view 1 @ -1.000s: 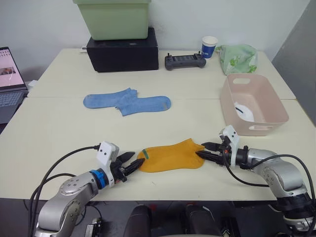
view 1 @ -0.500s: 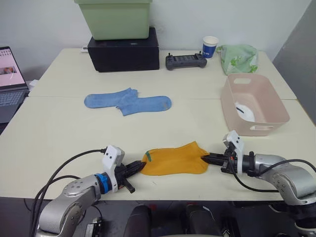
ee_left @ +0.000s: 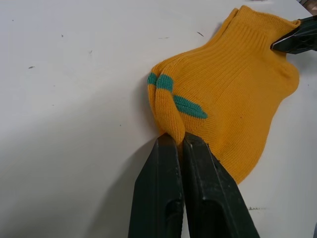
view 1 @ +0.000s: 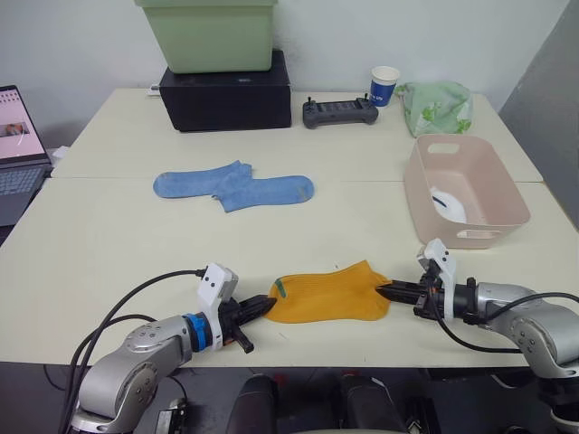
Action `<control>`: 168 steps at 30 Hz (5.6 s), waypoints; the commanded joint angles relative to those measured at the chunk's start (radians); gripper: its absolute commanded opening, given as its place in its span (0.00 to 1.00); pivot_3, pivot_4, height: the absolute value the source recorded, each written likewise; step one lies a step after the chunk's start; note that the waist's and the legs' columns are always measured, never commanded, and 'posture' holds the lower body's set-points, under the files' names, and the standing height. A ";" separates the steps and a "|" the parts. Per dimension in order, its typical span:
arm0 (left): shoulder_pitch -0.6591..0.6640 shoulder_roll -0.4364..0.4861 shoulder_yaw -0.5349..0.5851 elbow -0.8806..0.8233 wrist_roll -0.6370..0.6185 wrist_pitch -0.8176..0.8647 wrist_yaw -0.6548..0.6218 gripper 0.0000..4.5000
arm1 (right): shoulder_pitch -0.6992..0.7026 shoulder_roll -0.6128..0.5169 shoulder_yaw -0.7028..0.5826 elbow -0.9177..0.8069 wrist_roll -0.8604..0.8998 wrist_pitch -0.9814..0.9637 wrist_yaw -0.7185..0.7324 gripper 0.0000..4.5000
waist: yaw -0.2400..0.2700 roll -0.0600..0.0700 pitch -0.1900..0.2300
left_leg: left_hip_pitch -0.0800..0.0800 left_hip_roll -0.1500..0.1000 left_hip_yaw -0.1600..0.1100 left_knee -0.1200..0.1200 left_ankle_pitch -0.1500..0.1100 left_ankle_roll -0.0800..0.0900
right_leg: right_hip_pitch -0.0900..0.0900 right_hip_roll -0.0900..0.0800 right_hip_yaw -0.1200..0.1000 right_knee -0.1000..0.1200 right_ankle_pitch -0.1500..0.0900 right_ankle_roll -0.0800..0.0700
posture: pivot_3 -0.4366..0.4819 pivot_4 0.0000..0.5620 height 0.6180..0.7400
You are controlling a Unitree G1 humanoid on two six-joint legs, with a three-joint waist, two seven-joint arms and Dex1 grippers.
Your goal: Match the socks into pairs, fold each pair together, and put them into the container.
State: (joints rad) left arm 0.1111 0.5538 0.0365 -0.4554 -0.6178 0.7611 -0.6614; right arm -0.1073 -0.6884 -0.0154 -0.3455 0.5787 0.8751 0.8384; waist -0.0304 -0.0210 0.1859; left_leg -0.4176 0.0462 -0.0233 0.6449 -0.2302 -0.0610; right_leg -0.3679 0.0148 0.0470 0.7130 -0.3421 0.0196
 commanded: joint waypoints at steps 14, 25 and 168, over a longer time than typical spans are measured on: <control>-0.013 -0.027 0.046 -0.016 -0.033 -0.031 0.008 0.01 | -0.010 0.004 0.002 0.046 -0.010 -0.077 0.014 0.00 | 0.000 0.000 0.000 | 0.000 0.000 0.000 0.000 0.000 0.000 | 0.000 0.000 0.000 0.000 0.000 0.000 | 0.48 0.27 1.00; -0.035 -0.031 0.037 0.009 -0.011 -0.028 0.027 0.01 | -0.007 0.009 0.024 0.091 -0.052 -0.128 0.023 0.00 | 0.000 0.000 0.000 | 0.000 0.000 0.000 0.000 0.000 0.000 | 0.000 0.000 0.000 0.000 0.000 0.000 | 0.48 0.27 1.00; -0.457 -0.029 -0.319 0.391 0.405 -0.387 -0.361 0.00 | -0.247 0.219 0.214 0.123 0.068 -0.021 -0.005 0.01 | -0.007 0.001 -0.002 | 0.000 -0.001 0.000 0.000 0.000 0.000 | -0.001 0.003 -0.001 0.001 0.000 0.000 | 0.48 0.27 1.00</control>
State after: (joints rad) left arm -0.3476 0.5072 -0.3123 -0.0421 -0.2044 0.3496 -1.0205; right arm -0.3486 -0.4763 0.1822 -0.2160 0.6750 0.9051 0.8088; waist -0.0378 -0.0198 0.1844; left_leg -0.4172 0.0458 -0.0237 0.6449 -0.2302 -0.0608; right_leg -0.3688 0.0177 0.0457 0.7138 -0.3420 0.0193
